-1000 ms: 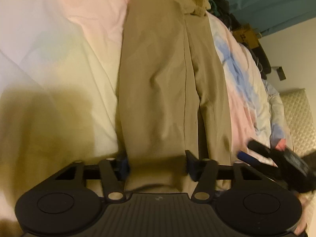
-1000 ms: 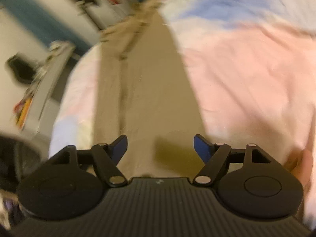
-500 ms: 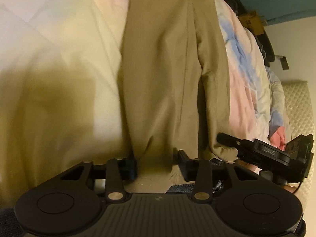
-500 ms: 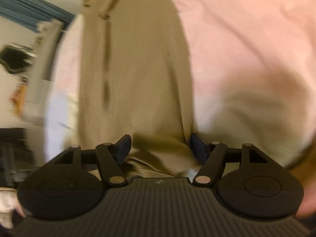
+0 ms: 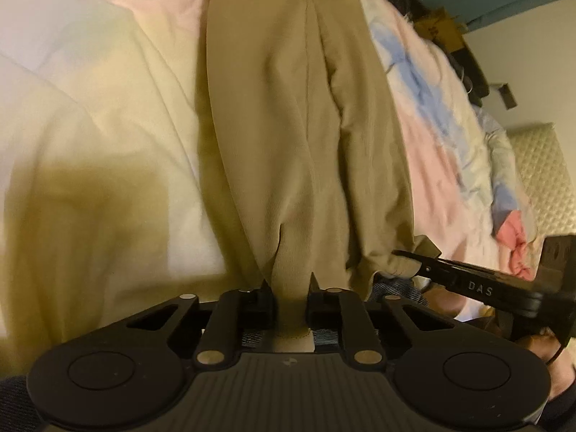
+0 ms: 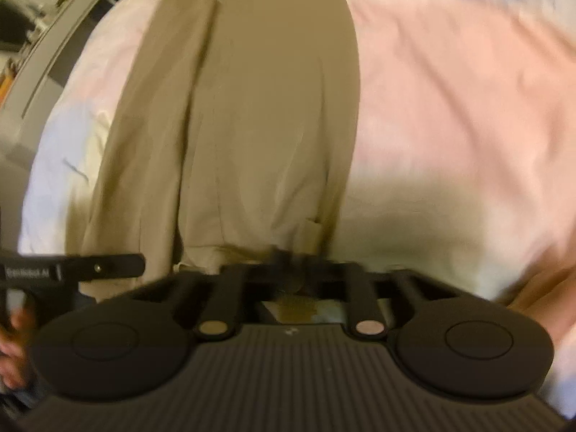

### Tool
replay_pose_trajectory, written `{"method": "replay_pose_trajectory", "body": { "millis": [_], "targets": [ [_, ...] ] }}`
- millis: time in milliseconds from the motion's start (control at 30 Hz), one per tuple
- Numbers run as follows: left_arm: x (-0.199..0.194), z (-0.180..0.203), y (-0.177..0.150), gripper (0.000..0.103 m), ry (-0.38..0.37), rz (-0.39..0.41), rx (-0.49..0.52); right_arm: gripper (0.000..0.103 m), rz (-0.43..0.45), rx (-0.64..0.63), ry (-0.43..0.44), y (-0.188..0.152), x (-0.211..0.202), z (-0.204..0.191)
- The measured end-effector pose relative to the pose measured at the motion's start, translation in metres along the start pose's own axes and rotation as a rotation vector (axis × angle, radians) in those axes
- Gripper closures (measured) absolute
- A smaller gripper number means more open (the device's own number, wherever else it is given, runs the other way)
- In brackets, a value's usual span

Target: Fold clothes

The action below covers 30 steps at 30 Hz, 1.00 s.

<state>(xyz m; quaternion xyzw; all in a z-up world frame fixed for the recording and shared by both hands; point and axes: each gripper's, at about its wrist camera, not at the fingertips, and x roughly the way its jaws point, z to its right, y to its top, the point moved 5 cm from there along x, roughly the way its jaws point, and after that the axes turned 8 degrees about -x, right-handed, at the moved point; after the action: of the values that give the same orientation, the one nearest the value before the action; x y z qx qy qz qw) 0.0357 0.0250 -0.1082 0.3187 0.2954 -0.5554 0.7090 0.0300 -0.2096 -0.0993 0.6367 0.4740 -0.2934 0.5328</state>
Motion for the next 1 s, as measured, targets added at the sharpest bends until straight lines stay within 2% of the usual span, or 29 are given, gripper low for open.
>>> {"method": "replay_pose_trajectory", "body": {
  "millis": [167,333,433,500,633,833,900,1000],
  "targets": [
    [-0.049,0.016,0.020,0.091,-0.122,0.124,-0.036,0.094,0.116,0.012,0.069,0.013,-0.042,0.011],
    [-0.117,0.047,0.042,0.092,-0.237,0.263,-0.021,0.095,0.294,0.039,0.173,0.053,-0.116,0.006],
    [-0.145,0.059,0.041,0.092,-0.270,0.315,-0.007,0.095,0.401,0.018,0.215,0.073,-0.161,0.000],
    [-0.155,0.062,0.030,0.092,-0.262,0.328,0.006,0.095,0.445,0.001,0.231,0.076,-0.180,-0.001],
    [-0.162,0.054,-0.002,0.093,-0.218,0.319,0.028,0.096,0.463,-0.030,0.262,0.048,-0.187,-0.009],
    [-0.145,0.016,-0.062,0.093,-0.185,0.247,-0.044,0.096,0.412,-0.002,0.293,-0.026,-0.153,-0.008],
    [-0.137,0.009,-0.063,0.093,-0.193,0.230,-0.082,0.096,0.385,0.057,0.320,-0.044,-0.146,-0.002],
    [-0.133,0.003,-0.042,0.093,-0.210,0.213,-0.102,0.096,0.381,0.099,0.344,-0.041,-0.142,0.004]
  ]
}}
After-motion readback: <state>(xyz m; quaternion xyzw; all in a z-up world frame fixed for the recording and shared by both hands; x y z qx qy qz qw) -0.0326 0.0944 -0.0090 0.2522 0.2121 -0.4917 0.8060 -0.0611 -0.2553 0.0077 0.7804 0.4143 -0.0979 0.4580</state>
